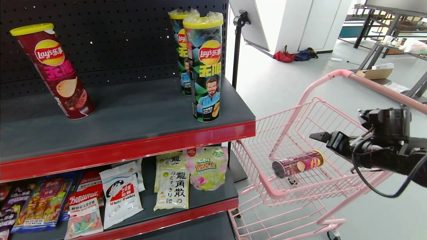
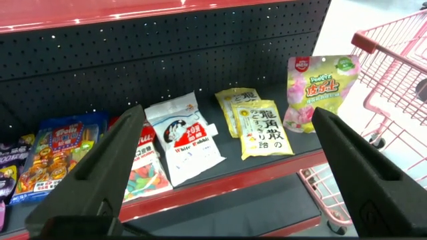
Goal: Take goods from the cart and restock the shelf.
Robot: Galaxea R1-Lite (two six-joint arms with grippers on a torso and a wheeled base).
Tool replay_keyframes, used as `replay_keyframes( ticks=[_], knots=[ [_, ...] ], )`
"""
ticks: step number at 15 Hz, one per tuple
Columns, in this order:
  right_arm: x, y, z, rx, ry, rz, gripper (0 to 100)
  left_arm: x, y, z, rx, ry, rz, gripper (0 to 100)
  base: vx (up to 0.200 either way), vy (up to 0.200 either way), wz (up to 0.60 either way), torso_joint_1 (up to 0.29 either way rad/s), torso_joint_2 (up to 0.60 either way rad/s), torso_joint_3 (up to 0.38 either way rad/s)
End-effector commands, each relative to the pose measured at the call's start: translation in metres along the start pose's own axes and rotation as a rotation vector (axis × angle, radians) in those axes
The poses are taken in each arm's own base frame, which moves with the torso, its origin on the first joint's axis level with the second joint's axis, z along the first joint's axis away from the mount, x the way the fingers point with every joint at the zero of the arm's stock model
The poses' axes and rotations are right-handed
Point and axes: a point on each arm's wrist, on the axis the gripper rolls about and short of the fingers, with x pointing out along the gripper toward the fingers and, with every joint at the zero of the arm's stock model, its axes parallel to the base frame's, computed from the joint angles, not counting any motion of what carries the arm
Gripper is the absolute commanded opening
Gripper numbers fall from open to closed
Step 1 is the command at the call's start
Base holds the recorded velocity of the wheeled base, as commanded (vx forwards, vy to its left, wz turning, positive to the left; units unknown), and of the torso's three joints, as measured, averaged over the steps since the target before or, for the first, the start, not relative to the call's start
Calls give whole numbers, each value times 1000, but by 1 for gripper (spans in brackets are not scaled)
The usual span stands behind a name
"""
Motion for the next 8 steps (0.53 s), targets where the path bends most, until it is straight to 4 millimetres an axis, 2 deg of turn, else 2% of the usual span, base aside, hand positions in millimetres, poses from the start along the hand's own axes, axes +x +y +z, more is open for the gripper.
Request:
replay_keyframes(
  ticks=[1,3,4,6,8],
  knots=[
    [37,8,36,185,89,-97,100,0,0,0,2,0,1,100,0,0,0,0,0,0],
    [61,9,57,268,165,-182,100,0,0,0,2,0,2,100,0,0,0,0,0,0],
    [78,6,56,280,208,-231,100,0,0,0,3,0,2,100,0,0,0,0,0,0],
    [107,-9,49,292,240,-301,100,0,0,0,5,0,2,100,0,0,0,0,0,0],
    [124,-18,36,295,280,-331,100,0,0,0,5,0,2,100,0,0,0,0,0,0]
  ],
)
